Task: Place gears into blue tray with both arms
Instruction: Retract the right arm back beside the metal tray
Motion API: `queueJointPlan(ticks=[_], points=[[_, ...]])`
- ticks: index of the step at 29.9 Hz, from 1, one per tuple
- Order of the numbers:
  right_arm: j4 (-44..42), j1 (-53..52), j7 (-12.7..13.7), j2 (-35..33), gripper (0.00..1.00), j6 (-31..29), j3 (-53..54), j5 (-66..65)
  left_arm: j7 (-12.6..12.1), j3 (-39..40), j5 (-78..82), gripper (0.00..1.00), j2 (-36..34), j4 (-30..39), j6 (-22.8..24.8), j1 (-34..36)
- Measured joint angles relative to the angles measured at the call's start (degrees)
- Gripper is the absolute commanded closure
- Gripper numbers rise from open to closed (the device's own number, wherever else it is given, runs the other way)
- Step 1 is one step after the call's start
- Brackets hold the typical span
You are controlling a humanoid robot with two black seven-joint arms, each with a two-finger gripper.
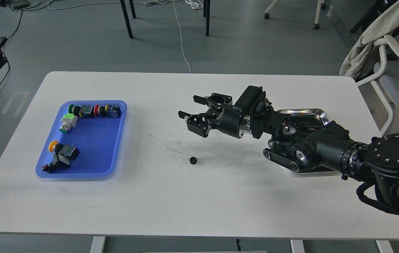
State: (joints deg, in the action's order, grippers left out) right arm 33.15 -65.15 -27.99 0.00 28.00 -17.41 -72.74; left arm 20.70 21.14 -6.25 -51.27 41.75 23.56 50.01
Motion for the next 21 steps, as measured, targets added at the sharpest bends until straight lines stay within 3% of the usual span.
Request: queueJointPlan(ticks=[6,11,21], points=[[0.30,-2.99,-0.02,-0.35,0.17,-1.03,0.07,14.56,-0.19,-0.38,0.12,0.01,0.11,0.09,0.11,0.00],[2.96,-3.97,-0.01,-5.69,0.12,-1.71,0.45,23.26,-0.22,-1.37,0.24,0.01,0.11,1.75,0.15,0.00],[5.85,-6.09,-0.01,-15.93,0.06,-5.54,0.90,46.96,-0.13,-5.39,1.58,0.01,-3.55,12.27,-0.04,-0.01]])
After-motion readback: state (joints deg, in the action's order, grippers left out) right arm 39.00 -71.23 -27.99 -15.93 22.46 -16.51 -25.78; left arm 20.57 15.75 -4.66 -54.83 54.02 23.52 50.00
